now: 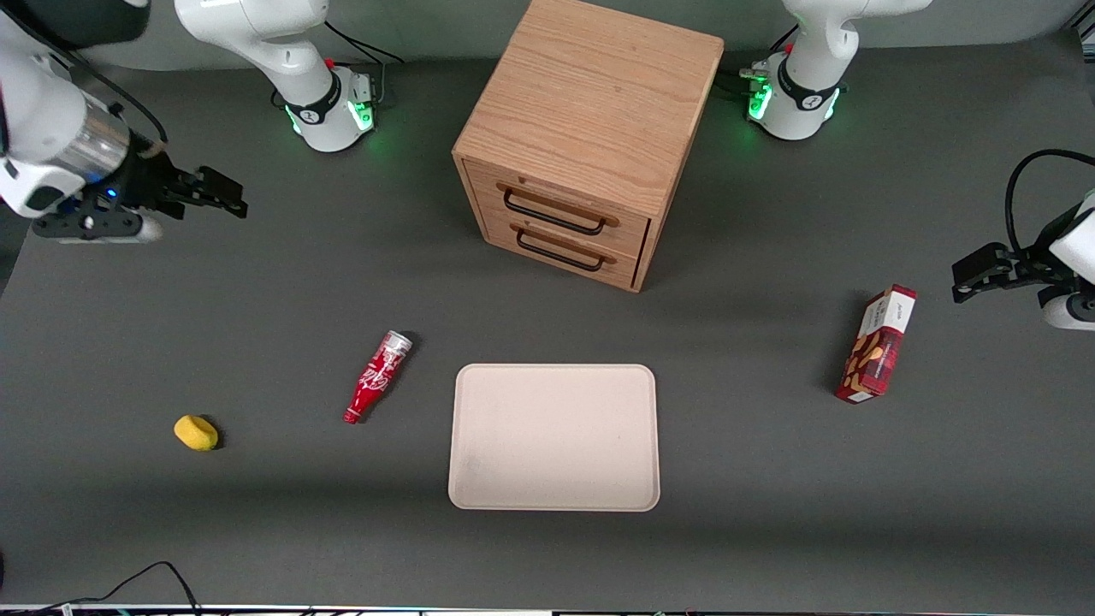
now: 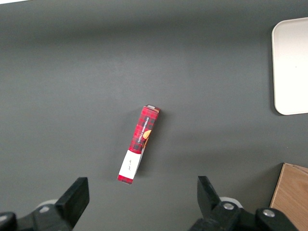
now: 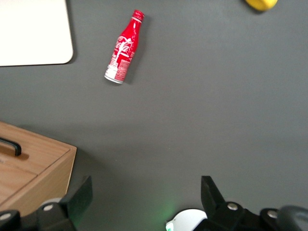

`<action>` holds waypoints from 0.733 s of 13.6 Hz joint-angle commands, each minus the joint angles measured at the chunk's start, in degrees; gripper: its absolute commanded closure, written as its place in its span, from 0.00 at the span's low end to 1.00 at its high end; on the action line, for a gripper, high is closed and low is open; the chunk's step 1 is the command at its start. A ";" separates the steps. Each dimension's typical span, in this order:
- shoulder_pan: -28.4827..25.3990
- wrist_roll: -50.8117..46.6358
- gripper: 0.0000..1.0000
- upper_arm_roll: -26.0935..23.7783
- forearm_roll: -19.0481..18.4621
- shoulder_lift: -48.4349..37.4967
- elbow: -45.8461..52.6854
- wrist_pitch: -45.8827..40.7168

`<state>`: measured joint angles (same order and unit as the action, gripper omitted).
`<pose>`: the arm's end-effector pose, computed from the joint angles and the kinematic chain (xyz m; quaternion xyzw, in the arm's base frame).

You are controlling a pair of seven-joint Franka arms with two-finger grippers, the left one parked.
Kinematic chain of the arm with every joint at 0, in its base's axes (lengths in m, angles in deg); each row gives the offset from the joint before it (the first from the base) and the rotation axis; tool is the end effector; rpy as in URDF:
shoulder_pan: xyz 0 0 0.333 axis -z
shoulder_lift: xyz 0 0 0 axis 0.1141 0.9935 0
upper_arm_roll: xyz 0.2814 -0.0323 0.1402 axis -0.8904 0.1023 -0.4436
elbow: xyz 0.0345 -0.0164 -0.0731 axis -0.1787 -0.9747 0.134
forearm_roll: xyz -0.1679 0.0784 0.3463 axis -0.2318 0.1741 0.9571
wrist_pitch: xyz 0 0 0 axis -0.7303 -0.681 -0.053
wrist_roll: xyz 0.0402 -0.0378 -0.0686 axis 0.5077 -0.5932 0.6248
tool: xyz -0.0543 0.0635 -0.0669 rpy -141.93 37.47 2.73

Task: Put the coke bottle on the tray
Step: 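Move the right gripper down over the red Coca-Cola bottle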

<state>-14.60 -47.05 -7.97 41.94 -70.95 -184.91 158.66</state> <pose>0.5005 0.0721 0.5586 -0.9958 0.0438 0.0778 0.0214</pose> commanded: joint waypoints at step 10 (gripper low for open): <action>-0.31 -25.03 0.00 -9.33 -3.78 24.85 -0.66 30.37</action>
<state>-14.97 -68.06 -16.98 39.53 -48.02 -185.10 184.95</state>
